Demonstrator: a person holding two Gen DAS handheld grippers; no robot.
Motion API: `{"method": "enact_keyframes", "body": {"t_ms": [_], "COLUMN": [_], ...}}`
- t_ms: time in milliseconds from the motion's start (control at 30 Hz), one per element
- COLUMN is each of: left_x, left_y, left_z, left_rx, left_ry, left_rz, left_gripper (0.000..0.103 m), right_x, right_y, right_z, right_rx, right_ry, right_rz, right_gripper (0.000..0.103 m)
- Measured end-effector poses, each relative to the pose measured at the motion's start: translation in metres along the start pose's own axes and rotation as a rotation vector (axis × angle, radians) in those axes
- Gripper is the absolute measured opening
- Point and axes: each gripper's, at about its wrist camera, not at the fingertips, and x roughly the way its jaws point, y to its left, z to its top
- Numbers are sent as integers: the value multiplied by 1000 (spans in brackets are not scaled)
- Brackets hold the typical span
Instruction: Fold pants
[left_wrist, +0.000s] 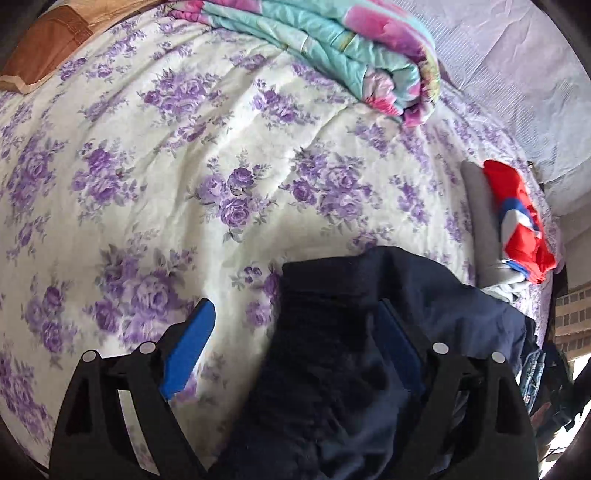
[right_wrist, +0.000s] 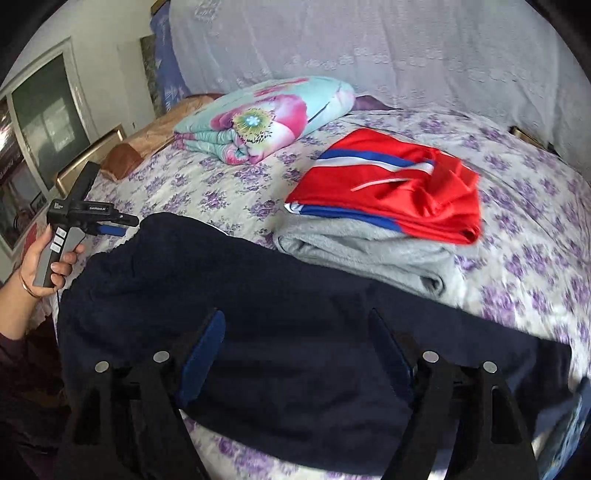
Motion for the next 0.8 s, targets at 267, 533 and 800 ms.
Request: {"method": "enact_keyframes", "body": {"t_ms": [267,533,800], "left_x": [36,0,12], "left_y": [-48,-45,-43], "left_z": [10,12,12], "left_rx": [170,130,112], "left_ry": [27,-42,-19], "left_rz": [27,-89,-72], "left_gripper": [71,48,53], "right_x": [95,135,118], "right_y": [0,-1,2], "right_z": [28,24,23], "right_rx": [-174,-292,-308], "right_ry": [193,302,300], "right_rz": [22,-18,30], "right_gripper": [55,52,7]}}
